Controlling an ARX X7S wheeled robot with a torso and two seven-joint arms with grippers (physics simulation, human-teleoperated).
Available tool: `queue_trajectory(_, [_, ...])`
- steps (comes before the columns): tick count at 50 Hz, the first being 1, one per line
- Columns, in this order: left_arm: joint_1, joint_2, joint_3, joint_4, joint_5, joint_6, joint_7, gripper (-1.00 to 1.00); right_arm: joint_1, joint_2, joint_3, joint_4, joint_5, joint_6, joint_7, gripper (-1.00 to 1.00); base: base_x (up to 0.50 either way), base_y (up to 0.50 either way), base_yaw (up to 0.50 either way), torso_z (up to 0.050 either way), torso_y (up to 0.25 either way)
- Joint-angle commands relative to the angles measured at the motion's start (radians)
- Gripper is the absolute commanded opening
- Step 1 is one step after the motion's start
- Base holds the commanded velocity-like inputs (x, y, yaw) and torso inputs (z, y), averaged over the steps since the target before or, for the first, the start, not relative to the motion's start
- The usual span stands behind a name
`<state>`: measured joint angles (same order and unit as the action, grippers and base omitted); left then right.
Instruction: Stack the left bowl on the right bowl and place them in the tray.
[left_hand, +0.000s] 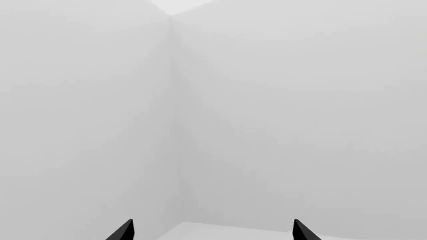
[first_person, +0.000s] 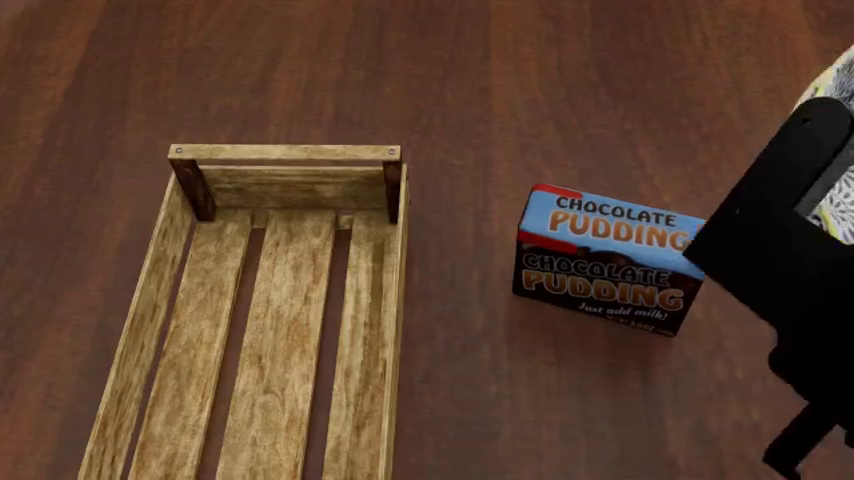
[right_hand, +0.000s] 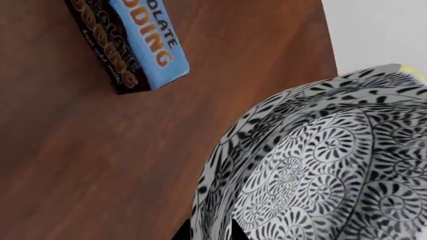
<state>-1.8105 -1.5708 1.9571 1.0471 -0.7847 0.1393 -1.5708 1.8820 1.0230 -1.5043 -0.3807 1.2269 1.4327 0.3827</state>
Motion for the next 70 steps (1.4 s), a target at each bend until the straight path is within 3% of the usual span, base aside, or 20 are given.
queue_trajectory(1, [0.003,0.000,-0.010,0.000,-0.002,-0.003,0.000,1.00,0.170,-0.172,-0.083,0.077,-0.230,-0.026,-0.241,-1.00,0.00,0.00,0.00,0.000,0.000])
queue_trajectory(11, [0.006,0.000,-0.020,0.000,-0.007,-0.001,0.000,1.00,0.243,-0.277,-0.166,0.164,-0.369,-0.169,-0.400,-1.00,0.00,0.00,0.00,0.000,0.001])
queue_trajectory(40, [0.031,0.000,-0.027,0.000,0.014,0.010,0.000,1.00,0.244,-0.580,-0.272,0.355,-0.612,-0.630,-0.711,-1.00,0.00,0.00,0.00,0.000,0.001])
queue_trajectory(51, [0.035,0.000,-0.035,0.000,0.009,0.013,0.000,1.00,0.252,-0.682,-0.305,0.397,-0.655,-0.698,-0.802,-1.00,0.00,0.00,0.00,0.001,0.001])
queue_trajectory(59, [0.041,0.000,-0.038,0.000,0.004,0.016,0.000,1.00,0.328,-0.666,-0.352,0.407,-0.667,-0.785,-1.001,-1.00,0.00,0.00,0.00,0.000,0.001])
queue_trajectory(70, [0.043,0.000,-0.048,0.000,-0.013,0.016,0.000,1.00,0.318,-0.754,-0.356,0.390,-0.637,-0.751,-1.065,-1.00,0.00,0.00,0.00,0.000,0.001])
